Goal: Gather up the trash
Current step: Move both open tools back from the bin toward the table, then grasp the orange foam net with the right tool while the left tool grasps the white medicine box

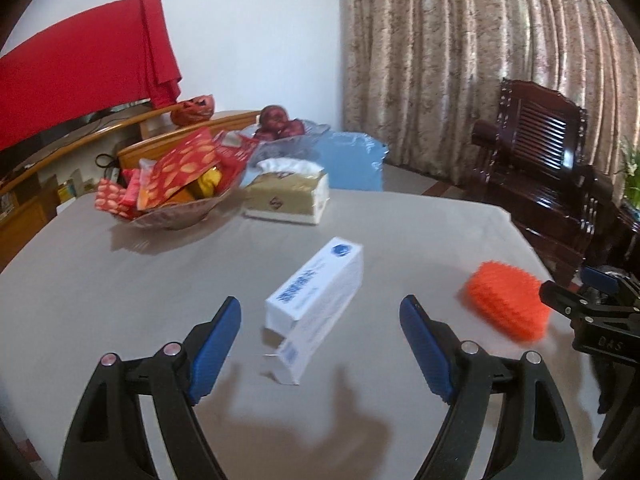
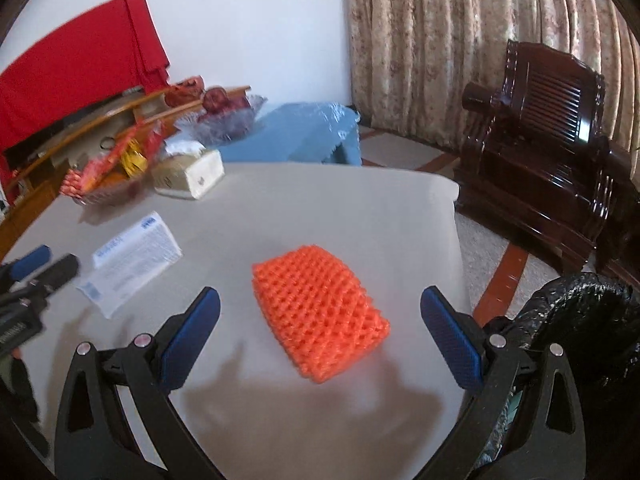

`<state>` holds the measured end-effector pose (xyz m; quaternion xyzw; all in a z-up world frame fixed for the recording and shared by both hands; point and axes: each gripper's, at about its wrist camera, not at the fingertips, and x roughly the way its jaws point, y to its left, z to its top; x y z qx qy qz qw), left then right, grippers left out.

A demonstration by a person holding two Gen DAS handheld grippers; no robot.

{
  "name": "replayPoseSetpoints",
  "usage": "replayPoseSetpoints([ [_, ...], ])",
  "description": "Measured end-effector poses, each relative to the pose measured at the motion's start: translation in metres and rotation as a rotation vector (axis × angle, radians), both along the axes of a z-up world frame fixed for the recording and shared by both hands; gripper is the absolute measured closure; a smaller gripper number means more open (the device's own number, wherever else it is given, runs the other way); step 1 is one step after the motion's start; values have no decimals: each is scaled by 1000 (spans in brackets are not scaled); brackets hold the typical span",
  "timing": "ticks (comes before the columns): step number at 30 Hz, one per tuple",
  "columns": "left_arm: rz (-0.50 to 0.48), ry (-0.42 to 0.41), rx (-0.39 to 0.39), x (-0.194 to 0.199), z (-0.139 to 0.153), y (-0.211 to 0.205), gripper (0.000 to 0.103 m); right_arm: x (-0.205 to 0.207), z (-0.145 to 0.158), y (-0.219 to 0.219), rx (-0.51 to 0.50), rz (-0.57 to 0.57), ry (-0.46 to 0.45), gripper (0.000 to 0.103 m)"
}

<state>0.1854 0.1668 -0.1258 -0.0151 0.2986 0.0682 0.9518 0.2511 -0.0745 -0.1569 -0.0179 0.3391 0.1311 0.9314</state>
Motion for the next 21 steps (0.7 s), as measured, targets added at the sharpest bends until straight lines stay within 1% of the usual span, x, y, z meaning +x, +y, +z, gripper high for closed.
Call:
replayPoseSetpoints([
  [5,23,41,-4,10,-14,15,23,20,-22,2,-43,-20,56,5],
  [11,41,77,-30,23,-28,24,23,35,-38,6,-46,-15,131,5],
  [14,47,92,-42,28,-33,25,23,42,-46,10,-52,8,187,5],
  [17,55,100,-60,32,-37,29,23,46,-53,15,-69,26,224,5],
  [21,62,108,-73,36,-41,32,23,46,-56,23,-108,38,234,6],
])
